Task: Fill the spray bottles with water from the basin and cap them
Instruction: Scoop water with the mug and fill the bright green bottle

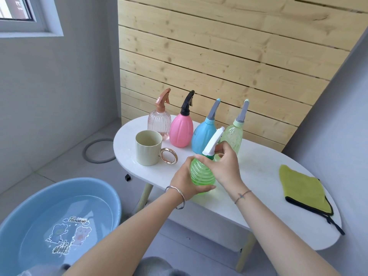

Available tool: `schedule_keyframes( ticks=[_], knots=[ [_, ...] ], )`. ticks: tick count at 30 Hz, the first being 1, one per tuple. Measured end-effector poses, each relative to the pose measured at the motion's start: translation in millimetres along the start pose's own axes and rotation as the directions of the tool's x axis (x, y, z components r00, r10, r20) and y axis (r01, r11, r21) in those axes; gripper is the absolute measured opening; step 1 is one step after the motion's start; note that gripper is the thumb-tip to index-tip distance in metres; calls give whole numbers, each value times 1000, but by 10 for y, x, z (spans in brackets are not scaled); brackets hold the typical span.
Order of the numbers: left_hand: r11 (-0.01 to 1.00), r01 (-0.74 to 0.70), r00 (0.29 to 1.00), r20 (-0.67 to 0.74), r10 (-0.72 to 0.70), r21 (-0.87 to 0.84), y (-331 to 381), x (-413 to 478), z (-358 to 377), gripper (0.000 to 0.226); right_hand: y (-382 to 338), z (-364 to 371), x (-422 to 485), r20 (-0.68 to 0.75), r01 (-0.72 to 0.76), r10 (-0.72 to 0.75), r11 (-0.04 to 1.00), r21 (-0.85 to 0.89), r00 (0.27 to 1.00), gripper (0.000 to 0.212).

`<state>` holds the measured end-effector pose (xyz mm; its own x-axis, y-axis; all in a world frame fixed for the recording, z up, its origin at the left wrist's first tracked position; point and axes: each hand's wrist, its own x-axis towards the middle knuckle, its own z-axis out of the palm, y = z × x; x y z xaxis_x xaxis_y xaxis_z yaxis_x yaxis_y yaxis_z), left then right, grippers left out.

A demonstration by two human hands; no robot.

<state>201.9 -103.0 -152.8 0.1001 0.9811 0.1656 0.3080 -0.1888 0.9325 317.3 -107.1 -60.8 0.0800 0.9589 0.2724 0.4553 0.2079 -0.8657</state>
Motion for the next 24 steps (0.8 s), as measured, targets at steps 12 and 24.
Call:
schedule_keyframes(
  ticks=[12,24],
  knots=[
    [1000,-2,1000,-5,2,5,17,-4,-5,91,111,-174,91,113,43,-54,994,103,992,19],
    [1000,-1,991,135,-2,19,-8,50,-128,89,229,-224,151,348,79,-152,973,216,925,27]
  ],
)
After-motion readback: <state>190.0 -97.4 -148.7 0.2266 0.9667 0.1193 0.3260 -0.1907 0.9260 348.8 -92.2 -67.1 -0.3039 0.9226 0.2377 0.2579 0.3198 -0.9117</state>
